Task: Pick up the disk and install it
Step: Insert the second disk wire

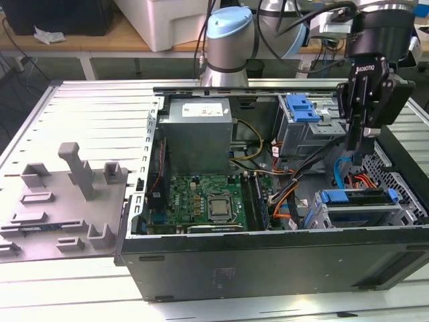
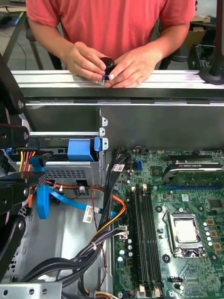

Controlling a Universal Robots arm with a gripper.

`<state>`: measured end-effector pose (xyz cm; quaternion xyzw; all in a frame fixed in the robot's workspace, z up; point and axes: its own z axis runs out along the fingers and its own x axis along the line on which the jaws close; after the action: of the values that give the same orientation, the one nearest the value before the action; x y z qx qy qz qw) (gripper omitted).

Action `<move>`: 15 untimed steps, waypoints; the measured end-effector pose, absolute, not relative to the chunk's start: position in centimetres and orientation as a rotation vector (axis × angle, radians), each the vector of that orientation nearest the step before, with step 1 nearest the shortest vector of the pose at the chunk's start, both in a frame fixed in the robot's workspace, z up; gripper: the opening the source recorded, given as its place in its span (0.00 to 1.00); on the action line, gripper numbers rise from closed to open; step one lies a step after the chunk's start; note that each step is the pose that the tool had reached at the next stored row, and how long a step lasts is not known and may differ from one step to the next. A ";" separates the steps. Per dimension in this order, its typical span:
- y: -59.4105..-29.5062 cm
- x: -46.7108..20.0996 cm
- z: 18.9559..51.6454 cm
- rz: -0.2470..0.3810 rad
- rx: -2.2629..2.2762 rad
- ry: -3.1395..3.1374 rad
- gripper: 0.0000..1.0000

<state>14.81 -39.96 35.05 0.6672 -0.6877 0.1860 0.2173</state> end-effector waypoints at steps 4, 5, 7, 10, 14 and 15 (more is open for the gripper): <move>-40.0 14.8 34.8 0.517 1.847 -1.904 0.34; -40.0 14.8 34.8 0.517 1.847 -1.904 0.34; -40.1 14.8 34.7 0.516 1.847 -1.904 0.34; -40.3 14.8 34.6 0.517 1.847 -1.904 0.34; -41.0 14.8 34.5 0.516 1.847 -1.904 0.34; -41.0 14.8 34.5 0.516 1.847 -1.904 0.34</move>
<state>14.81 -40.97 34.50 0.6671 -0.6876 0.1865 0.2178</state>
